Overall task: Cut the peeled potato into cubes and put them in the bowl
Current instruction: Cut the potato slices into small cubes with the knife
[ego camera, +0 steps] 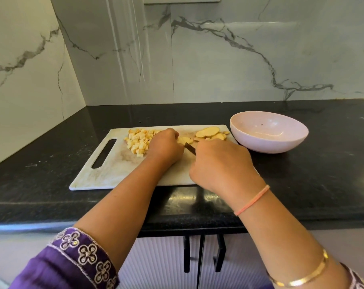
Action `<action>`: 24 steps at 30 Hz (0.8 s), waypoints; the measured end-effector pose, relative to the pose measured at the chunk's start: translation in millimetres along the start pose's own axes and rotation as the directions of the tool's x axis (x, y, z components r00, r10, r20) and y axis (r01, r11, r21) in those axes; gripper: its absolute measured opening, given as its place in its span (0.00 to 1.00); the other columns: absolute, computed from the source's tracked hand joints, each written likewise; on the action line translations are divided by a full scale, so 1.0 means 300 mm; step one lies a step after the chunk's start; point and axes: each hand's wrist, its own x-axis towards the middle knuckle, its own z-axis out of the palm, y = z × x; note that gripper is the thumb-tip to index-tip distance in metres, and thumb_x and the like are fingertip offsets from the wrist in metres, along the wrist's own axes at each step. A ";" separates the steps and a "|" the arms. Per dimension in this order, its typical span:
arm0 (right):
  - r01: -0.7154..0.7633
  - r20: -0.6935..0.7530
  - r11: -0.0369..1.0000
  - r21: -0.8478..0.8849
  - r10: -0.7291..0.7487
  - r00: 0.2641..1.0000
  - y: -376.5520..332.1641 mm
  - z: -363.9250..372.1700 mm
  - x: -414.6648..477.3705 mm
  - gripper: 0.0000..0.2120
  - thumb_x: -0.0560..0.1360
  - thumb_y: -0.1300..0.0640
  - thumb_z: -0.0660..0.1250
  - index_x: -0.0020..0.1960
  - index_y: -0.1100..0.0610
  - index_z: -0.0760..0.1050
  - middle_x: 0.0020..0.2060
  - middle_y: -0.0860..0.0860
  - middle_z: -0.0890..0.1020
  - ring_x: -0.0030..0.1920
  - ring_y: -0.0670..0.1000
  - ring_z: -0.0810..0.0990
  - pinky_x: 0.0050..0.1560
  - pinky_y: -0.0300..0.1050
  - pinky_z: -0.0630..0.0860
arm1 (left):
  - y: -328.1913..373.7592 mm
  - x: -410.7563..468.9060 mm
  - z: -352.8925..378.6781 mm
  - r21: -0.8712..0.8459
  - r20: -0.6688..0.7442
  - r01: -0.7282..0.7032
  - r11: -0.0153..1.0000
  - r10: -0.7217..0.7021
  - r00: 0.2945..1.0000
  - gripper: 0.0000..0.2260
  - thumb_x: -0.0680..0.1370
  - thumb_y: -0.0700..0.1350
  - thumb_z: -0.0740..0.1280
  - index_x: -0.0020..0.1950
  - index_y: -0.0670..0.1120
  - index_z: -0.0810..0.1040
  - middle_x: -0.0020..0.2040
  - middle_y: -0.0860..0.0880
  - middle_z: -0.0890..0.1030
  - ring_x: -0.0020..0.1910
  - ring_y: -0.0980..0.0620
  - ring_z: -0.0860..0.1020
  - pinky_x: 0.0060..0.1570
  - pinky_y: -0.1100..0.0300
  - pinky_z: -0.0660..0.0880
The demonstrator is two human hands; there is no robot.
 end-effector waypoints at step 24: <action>-0.044 -0.030 0.998 0.041 0.045 0.999 -0.020 0.033 0.108 0.04 0.78 0.54 0.58 0.47 0.53 0.70 0.39 0.51 0.70 0.39 0.53 0.69 0.31 0.41 0.59 | -0.019 0.034 -0.002 -0.086 0.017 0.019 0.996 -0.018 1.000 0.21 0.77 0.36 0.64 0.69 0.43 0.70 0.60 0.46 0.78 0.56 0.49 0.77 0.55 0.59 0.74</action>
